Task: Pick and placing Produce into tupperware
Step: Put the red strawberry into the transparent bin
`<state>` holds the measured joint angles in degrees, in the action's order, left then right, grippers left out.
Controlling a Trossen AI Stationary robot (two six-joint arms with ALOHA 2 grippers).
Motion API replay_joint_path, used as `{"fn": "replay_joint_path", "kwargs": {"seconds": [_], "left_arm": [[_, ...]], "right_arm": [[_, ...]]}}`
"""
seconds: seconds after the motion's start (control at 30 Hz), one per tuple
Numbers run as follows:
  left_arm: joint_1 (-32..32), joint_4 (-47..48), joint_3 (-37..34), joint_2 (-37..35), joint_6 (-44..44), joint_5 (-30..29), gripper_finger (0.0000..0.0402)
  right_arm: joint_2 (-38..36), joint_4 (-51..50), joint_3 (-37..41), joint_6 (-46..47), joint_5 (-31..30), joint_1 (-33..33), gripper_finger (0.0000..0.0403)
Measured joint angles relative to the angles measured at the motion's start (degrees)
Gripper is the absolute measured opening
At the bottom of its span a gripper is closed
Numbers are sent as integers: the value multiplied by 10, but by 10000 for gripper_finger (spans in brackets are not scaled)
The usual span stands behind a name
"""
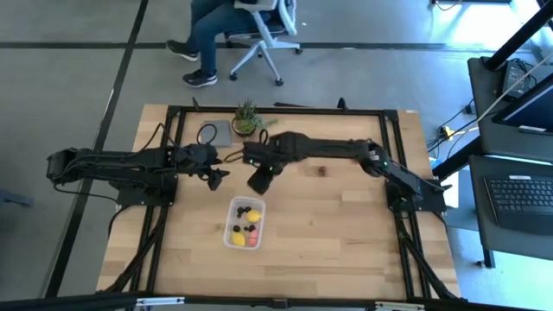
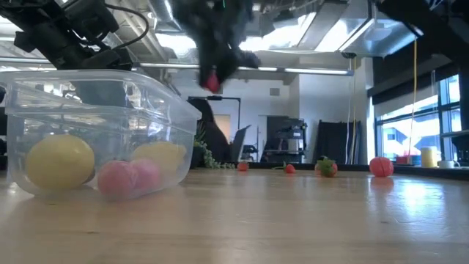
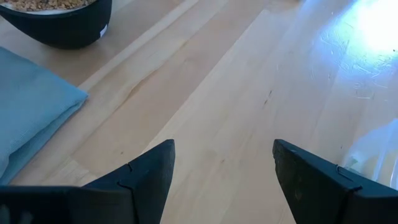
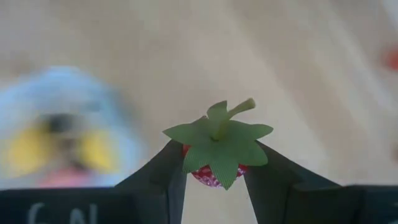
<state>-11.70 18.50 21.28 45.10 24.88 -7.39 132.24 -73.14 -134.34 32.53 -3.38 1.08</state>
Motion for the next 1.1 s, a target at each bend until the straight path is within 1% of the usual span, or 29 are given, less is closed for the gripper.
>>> {"fn": "replay_joint_path", "kwargs": {"seconds": [0.1,0.27,0.43,0.6,0.77,0.83,1.0,1.1], "left_arm": [[0,0,0,0,-1,0,261],[0,0,0,0,-1,0,261],[0,0,0,0,-1,0,261],[0,-1,0,0,-1,-7,261],[0,-1,0,0,-1,-8,261],[0,-1,0,0,-1,-8,261],[0,-1,0,0,0,-8,261],[0,0,0,0,0,-8,261]], "right_arm": [[-9,73,0,-4,21,-34,134],[-1,146,-1,1,21,-86,134],[45,156,0,2,22,-116,134],[83,160,0,1,36,-126,134],[92,154,0,0,41,-125,135],[92,152,0,0,41,-125,157],[93,151,0,13,50,-122,250],[93,151,0,14,55,-120,285]]}}
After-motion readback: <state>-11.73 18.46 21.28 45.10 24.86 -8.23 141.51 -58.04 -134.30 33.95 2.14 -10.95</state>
